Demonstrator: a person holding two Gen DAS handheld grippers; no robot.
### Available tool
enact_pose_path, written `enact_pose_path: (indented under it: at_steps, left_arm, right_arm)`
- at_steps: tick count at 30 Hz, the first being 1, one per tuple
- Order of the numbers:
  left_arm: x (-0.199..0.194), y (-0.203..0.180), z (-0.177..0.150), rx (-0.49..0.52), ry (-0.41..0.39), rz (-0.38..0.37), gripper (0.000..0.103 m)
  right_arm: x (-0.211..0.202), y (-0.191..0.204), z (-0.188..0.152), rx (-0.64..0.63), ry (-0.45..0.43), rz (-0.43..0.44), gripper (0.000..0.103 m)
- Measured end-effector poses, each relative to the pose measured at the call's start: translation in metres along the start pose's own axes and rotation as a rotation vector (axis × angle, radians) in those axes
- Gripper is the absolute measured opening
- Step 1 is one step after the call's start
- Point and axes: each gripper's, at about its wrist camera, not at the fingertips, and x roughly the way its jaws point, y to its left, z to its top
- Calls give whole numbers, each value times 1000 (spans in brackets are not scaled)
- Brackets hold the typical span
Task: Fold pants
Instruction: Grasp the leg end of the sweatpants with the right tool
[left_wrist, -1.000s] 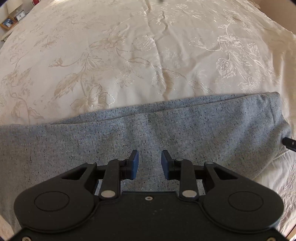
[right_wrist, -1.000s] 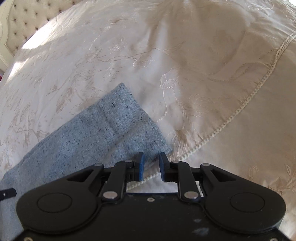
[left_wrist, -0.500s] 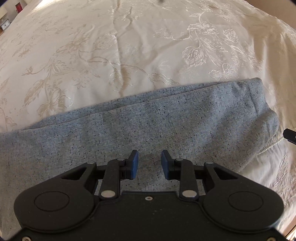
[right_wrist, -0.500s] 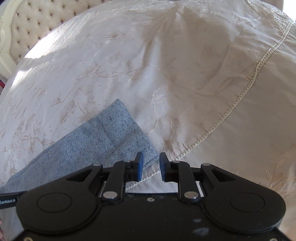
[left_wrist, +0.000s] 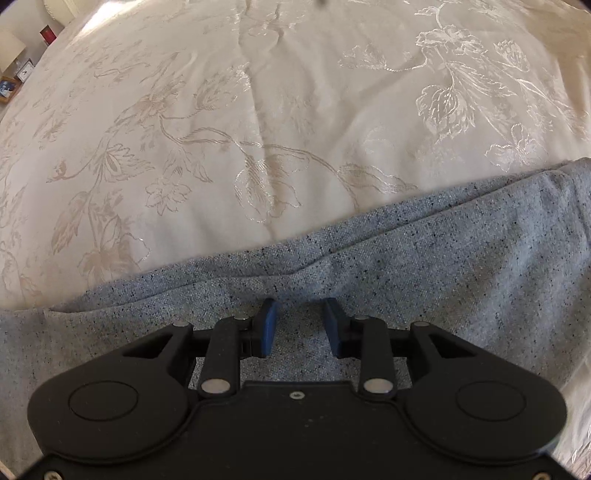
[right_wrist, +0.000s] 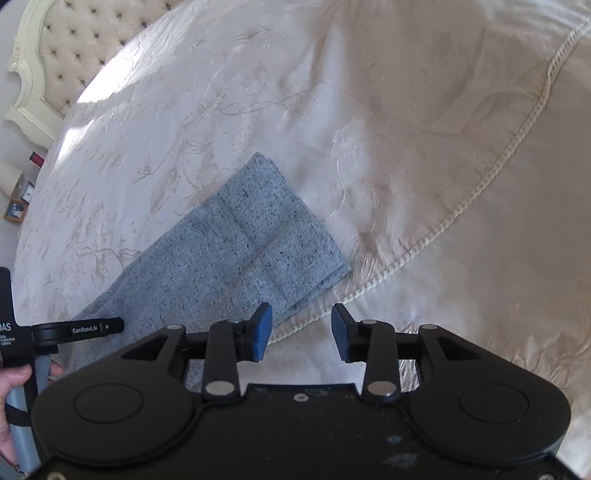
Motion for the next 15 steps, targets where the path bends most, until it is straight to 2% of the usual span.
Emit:
enact_pose_path:
  at_steps: [5,10,15]
  left_arm:
    - [2,-3,2,0,2,12,42]
    - [0,-8,3,-1,6,6,42]
    - [0,-2,5,-11,7,-11,41]
  right_arm:
    - [22,-8,3,76,1,17,43]
    - [39,-20,21,187,-12,71,42]
    - [48,-23,29,212,-33,94,42]
